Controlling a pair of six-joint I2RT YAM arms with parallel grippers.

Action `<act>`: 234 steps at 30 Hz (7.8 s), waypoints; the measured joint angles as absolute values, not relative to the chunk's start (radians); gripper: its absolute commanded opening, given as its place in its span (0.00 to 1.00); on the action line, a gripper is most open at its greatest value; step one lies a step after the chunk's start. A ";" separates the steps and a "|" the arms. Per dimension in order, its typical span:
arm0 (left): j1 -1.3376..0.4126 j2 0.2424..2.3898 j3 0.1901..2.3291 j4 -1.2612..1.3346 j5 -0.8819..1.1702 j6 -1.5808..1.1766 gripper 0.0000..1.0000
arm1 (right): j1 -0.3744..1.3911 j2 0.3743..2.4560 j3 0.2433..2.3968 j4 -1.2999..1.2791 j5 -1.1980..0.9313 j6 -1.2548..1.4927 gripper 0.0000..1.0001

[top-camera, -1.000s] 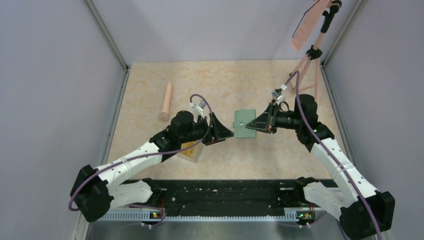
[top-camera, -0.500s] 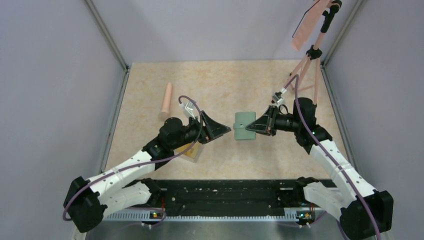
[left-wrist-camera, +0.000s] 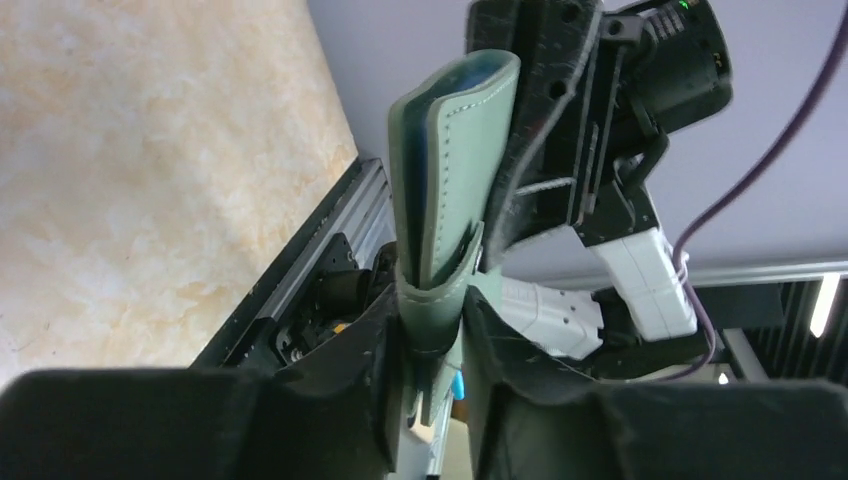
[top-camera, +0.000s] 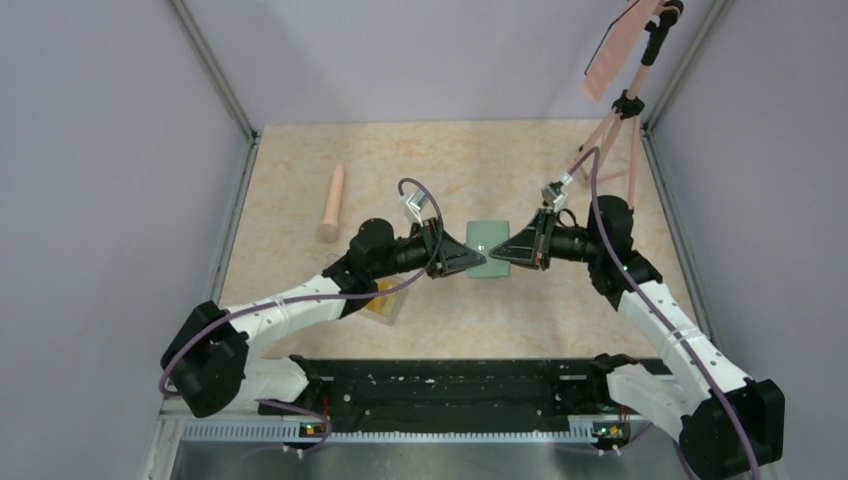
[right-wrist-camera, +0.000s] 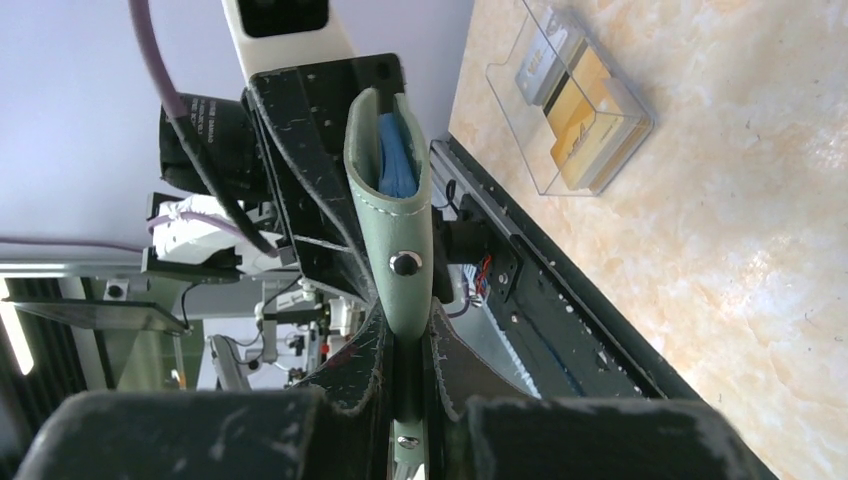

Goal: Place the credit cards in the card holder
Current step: Open the card holder.

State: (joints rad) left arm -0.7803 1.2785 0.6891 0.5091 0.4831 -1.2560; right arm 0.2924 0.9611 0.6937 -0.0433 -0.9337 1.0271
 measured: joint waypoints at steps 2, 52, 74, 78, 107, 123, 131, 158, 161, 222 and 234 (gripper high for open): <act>-0.782 1.277 0.695 0.532 0.490 -1.260 0.00 | 0.292 0.961 0.694 -0.037 -0.933 1.031 0.25; -1.004 1.279 1.200 -0.422 0.039 -0.953 0.81 | 0.219 1.077 0.816 -0.241 -0.978 0.859 0.00; -1.171 1.634 1.639 -0.999 -0.393 -0.889 0.81 | 0.246 1.050 0.796 -0.352 -0.854 0.829 0.00; -1.171 1.634 1.639 -1.030 -0.420 -0.890 0.81 | 0.246 1.046 0.796 -0.352 -0.857 0.830 0.00; -1.159 1.719 1.669 -1.001 -0.453 -0.970 0.36 | 0.249 1.023 0.759 -0.345 -0.828 0.848 0.00; -1.040 1.621 1.386 -1.034 -0.434 -1.019 0.60 | 0.253 1.014 0.759 -0.348 -0.861 0.847 0.00; -1.031 1.267 1.154 -0.779 -0.353 -0.992 0.78 | 0.253 1.014 0.759 -0.353 -0.862 0.831 0.00; -0.993 1.273 0.992 -0.351 -0.107 -0.925 0.33 | 0.253 0.995 0.759 -0.352 -0.889 0.820 0.00; -0.989 1.273 0.992 -0.342 -0.099 -0.921 0.17 | 0.253 0.995 0.759 -0.352 -0.892 0.820 0.00; -0.974 1.243 1.370 -0.632 0.441 -0.115 0.00 | 0.376 1.041 0.921 -0.081 -1.061 0.680 0.82; -0.974 1.097 1.242 -0.517 0.377 -0.094 0.00 | 0.377 1.001 0.884 -0.150 -1.150 0.656 0.81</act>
